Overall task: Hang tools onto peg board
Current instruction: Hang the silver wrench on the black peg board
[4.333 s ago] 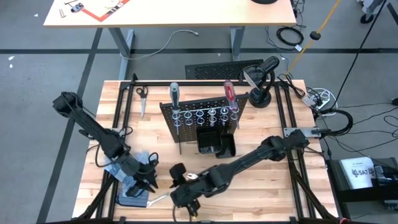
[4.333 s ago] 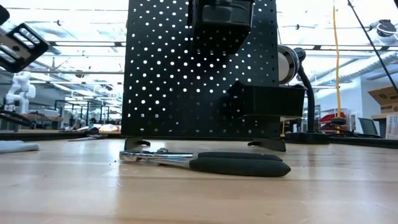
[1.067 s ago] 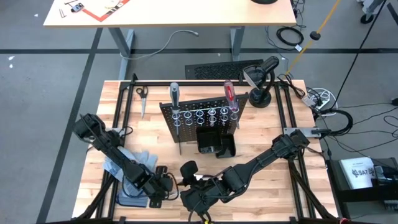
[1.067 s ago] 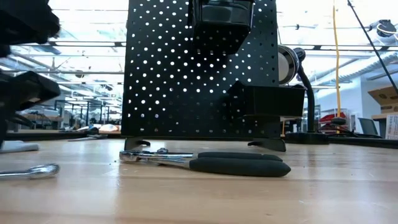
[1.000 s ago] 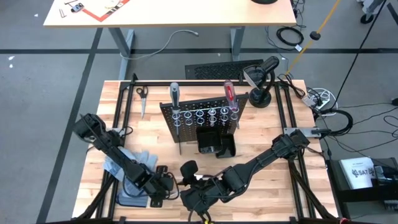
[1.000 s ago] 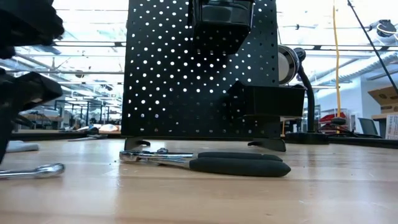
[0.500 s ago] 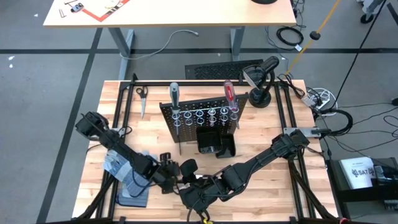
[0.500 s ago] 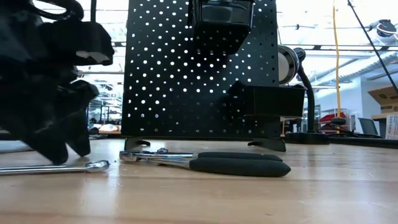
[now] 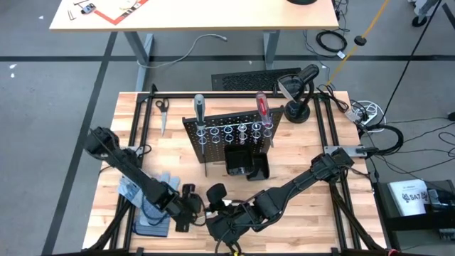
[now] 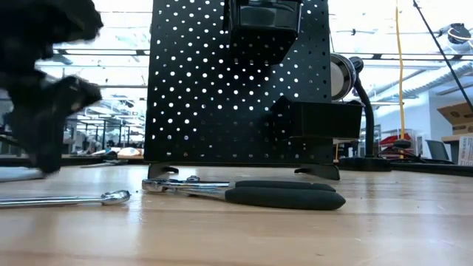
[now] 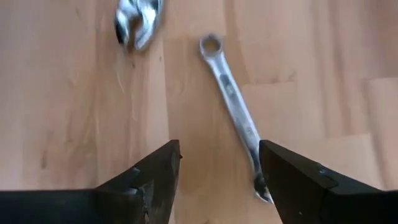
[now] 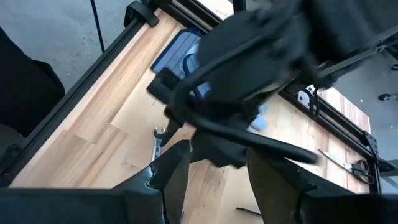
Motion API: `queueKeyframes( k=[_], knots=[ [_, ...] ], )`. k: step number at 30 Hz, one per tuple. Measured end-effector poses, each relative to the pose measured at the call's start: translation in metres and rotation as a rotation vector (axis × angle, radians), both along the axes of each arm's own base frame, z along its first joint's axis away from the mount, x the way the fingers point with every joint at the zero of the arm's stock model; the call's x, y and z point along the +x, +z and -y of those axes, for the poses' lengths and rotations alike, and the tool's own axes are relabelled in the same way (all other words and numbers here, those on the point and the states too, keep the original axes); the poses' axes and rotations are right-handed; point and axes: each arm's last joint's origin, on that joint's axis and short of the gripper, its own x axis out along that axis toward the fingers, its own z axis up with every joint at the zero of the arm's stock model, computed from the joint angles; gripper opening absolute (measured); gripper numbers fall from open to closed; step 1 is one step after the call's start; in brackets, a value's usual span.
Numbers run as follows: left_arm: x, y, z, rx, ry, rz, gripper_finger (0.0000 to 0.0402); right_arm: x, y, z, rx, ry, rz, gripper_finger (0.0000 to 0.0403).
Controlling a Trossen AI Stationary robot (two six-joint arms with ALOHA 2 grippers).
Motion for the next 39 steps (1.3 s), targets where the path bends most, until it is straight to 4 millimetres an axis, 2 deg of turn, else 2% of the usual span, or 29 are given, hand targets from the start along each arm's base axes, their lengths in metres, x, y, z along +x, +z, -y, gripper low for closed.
queueKeyframes(
  k=[3, 7, 11, 17, 22, 26, 30, 36, 39],
  knots=[
    [0.002, -0.013, 0.003, 0.005, 0.018, -0.026, 0.0228, 0.000, 0.000, 0.000, -0.002, 0.001, -0.001, 0.0153],
    [0.005, -0.016, 0.003, -0.010, 0.029, -0.029, 0.0228, 0.000, 0.000, 0.000, -0.003, -0.002, 0.000, 0.0153],
    [0.008, -0.017, -0.002, -0.001, 0.069, -0.039, 0.0228, 0.000, 0.000, 0.000, -0.005, -0.004, 0.000, 0.0153],
    [0.011, -0.019, -0.022, 0.180, 0.238, 0.000, 0.0228, 0.000, 0.000, 0.001, -0.003, -0.009, -0.002, 0.0153],
    [0.010, -0.018, -0.027, 0.190, 0.247, -0.025, 0.0228, 0.000, -0.001, 0.001, 0.001, -0.013, -0.003, 0.0153],
    [0.003, -0.008, -0.031, 0.194, 0.234, -0.041, 0.0228, -0.001, -0.002, 0.001, 0.037, -0.032, -0.019, 0.0153],
    [-0.005, 0.012, -0.037, 0.208, 0.252, -0.012, 0.0228, -0.004, -0.004, 0.000, 0.082, -0.059, -0.050, 0.0153],
    [-0.014, 0.042, -0.037, 0.189, 0.239, 0.106, 0.0228, -0.006, -0.005, -0.003, 0.133, -0.083, -0.062, 0.0153],
    [-0.020, 0.055, -0.038, 0.193, 0.231, 0.165, 0.0228, -0.002, -0.014, -0.005, 0.168, -0.124, -0.073, 0.0153]
  ],
)
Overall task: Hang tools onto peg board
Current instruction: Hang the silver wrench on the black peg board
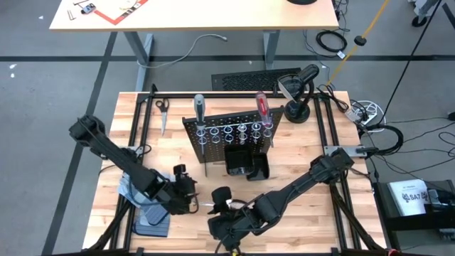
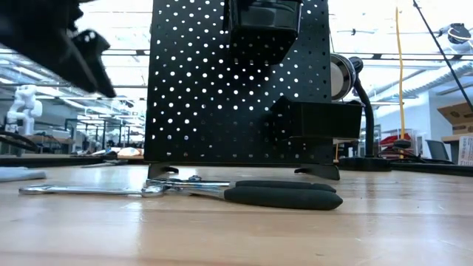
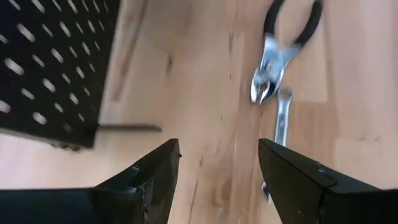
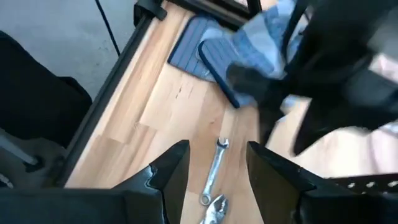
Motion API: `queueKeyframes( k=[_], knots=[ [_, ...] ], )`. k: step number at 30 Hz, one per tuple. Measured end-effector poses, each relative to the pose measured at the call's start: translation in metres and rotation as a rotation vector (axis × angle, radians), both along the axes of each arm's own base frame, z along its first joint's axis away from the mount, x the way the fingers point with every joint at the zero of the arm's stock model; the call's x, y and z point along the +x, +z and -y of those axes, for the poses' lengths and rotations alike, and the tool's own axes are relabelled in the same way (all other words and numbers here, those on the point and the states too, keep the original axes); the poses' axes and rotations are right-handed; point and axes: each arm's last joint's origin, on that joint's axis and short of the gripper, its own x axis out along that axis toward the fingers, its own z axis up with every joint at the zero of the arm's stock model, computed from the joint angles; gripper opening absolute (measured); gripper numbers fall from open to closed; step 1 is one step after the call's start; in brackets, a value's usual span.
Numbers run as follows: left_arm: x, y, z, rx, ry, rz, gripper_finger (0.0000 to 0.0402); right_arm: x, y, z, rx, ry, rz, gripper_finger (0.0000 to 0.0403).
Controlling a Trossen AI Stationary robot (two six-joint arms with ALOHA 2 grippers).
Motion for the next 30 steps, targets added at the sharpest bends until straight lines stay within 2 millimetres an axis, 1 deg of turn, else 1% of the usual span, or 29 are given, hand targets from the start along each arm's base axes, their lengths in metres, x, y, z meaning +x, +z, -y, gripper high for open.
queueKeyframes(
  k=[2, 5, 6, 10, 13, 18, 21, 23, 30],
  knots=[
    [-0.003, 0.010, -0.002, -0.005, 0.002, 0.046, 0.0228, 0.007, -0.015, -0.001, 0.002, -0.018, -0.020, 0.0153],
    [-0.009, 0.027, -0.007, -0.002, 0.002, 0.113, 0.0228, 0.020, -0.044, 0.000, -0.014, -0.043, -0.066, 0.0153],
    [-0.011, 0.032, -0.009, 0.001, 0.004, 0.137, 0.0228, 0.025, -0.054, 0.002, -0.024, -0.051, -0.083, 0.0153],
    [-0.020, 0.050, -0.017, 0.024, 0.013, 0.220, 0.0228, 0.044, -0.085, 0.015, -0.014, -0.092, -0.126, 0.0153],
    [-0.026, 0.057, -0.022, 0.047, 0.027, 0.238, 0.0228, 0.056, -0.106, 0.026, 0.042, -0.096, -0.170, 0.0153],
    [-0.034, 0.058, -0.027, 0.069, 0.047, 0.210, 0.0228, 0.069, -0.136, 0.043, 0.082, -0.112, -0.255, 0.0153],
    [-0.035, 0.057, -0.028, 0.077, 0.045, 0.198, 0.0228, 0.073, -0.147, 0.050, 0.092, -0.128, -0.279, 0.0153],
    [-0.036, 0.057, -0.027, 0.076, 0.042, 0.199, 0.0228, 0.074, -0.151, 0.053, 0.094, -0.141, -0.288, 0.0153],
    [-0.037, 0.057, -0.026, 0.087, 0.044, 0.208, 0.0228, 0.075, -0.151, 0.055, 0.088, -0.151, -0.287, 0.0153]
  ],
)
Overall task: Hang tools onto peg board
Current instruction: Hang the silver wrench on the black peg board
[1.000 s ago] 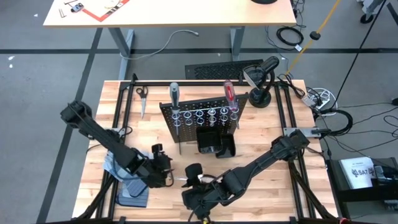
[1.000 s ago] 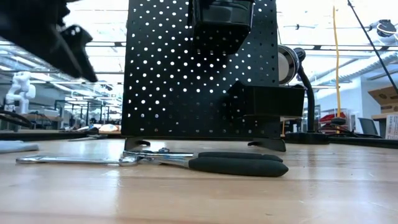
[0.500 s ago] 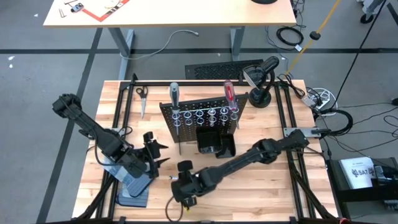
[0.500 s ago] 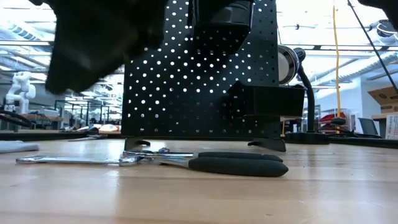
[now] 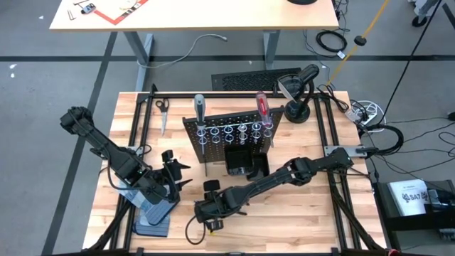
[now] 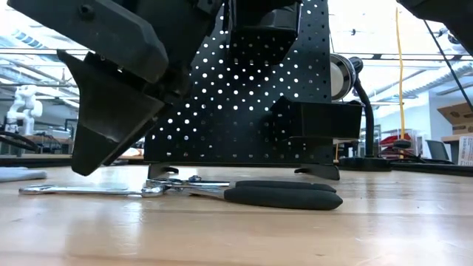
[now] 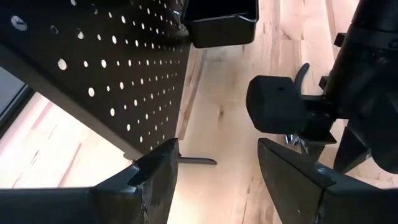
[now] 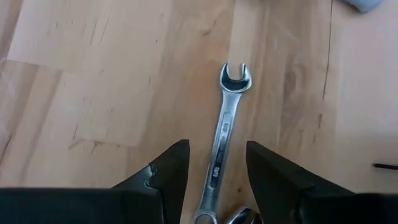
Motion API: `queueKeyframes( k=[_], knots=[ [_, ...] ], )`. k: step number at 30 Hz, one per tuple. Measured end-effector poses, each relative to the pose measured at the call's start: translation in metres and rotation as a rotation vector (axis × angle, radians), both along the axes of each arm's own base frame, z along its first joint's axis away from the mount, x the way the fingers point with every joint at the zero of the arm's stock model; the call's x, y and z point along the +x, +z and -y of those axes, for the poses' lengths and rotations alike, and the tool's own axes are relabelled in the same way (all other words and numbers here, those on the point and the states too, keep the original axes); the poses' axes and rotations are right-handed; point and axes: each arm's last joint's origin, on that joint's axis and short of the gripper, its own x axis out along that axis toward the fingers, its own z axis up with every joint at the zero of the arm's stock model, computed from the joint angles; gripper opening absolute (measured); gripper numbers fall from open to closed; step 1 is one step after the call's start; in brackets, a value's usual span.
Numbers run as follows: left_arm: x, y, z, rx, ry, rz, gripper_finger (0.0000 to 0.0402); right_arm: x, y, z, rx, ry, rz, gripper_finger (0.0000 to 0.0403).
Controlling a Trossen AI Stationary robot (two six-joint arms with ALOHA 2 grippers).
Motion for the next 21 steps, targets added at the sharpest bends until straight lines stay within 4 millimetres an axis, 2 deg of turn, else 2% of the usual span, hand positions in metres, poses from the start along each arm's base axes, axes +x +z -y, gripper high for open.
queueKeyframes(
  k=[5, 11, 14, 19, 21],
  knots=[
    [0.000, 0.000, 0.000, -0.002, 0.000, 0.003, 0.0228, 0.001, -0.016, 0.001, -0.013, -0.004, -0.031, 0.0153],
    [0.000, 0.000, 0.000, -0.003, 0.001, 0.004, 0.0228, 0.004, -0.022, 0.008, 0.008, -0.033, -0.043, 0.0140],
    [0.000, 0.000, 0.000, -0.003, 0.002, 0.004, 0.0228, 0.005, -0.026, 0.015, 0.054, -0.034, -0.072, 0.0106],
    [0.000, 0.000, 0.000, -0.003, 0.002, 0.004, 0.0228, 0.007, -0.035, 0.026, 0.140, -0.059, -0.114, 0.0025],
    [0.000, 0.000, 0.000, -0.003, 0.002, 0.004, 0.0228, 0.007, -0.038, 0.028, 0.162, -0.051, -0.127, 0.0007]
  ],
)
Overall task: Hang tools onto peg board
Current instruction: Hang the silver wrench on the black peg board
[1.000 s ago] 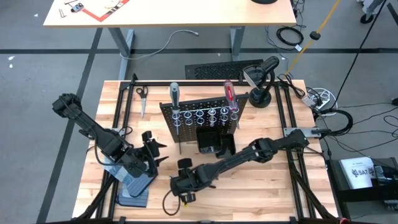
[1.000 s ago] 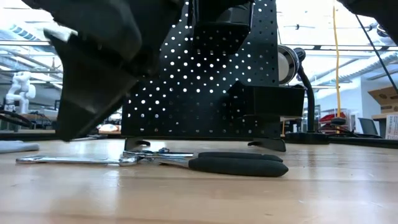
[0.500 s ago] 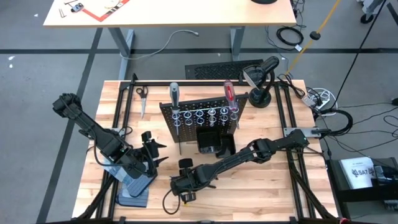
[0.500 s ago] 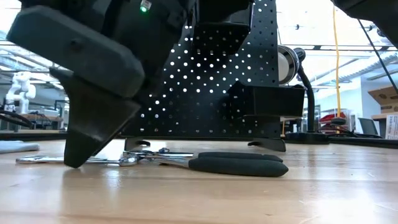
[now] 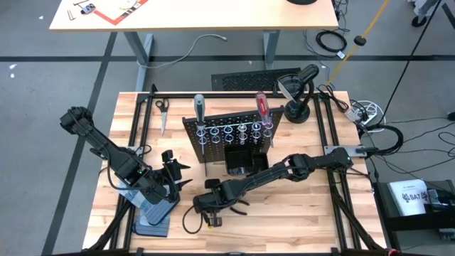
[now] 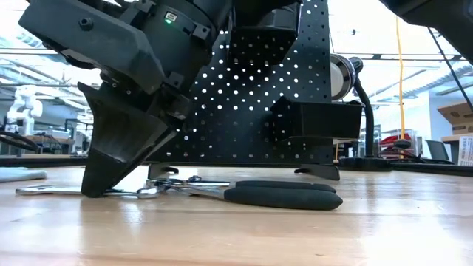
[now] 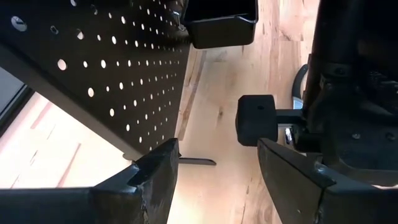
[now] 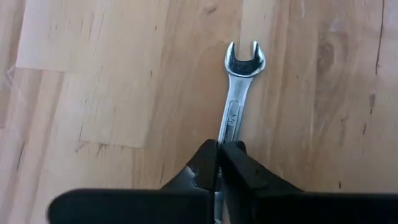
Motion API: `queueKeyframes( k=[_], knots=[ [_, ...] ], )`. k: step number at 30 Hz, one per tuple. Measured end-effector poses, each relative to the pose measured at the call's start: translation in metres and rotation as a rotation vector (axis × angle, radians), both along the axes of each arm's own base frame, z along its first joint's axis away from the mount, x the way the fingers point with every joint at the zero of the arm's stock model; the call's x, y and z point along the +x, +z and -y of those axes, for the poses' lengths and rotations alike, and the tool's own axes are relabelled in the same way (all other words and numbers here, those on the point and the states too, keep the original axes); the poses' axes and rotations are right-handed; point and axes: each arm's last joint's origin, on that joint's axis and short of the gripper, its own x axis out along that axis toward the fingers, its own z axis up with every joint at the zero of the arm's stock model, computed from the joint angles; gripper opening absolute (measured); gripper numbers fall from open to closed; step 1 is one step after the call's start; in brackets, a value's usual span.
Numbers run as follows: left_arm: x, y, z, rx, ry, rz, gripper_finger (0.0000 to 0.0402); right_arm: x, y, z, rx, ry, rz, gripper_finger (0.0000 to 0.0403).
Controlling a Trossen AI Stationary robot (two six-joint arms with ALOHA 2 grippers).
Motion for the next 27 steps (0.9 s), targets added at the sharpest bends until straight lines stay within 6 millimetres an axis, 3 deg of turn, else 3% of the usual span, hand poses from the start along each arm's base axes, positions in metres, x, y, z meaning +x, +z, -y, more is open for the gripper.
queueKeyframes(
  k=[8, 27],
  knots=[
    [0.000, 0.000, 0.000, 0.001, -0.001, 0.000, 0.0228, 0.001, 0.001, 0.000, -0.005, 0.029, 0.015, 0.0001],
    [-0.001, -0.001, 0.001, -0.009, -0.015, -0.014, 0.0228, -0.006, 0.054, -0.020, -0.139, 0.068, 0.140, 0.0001]
  ],
)
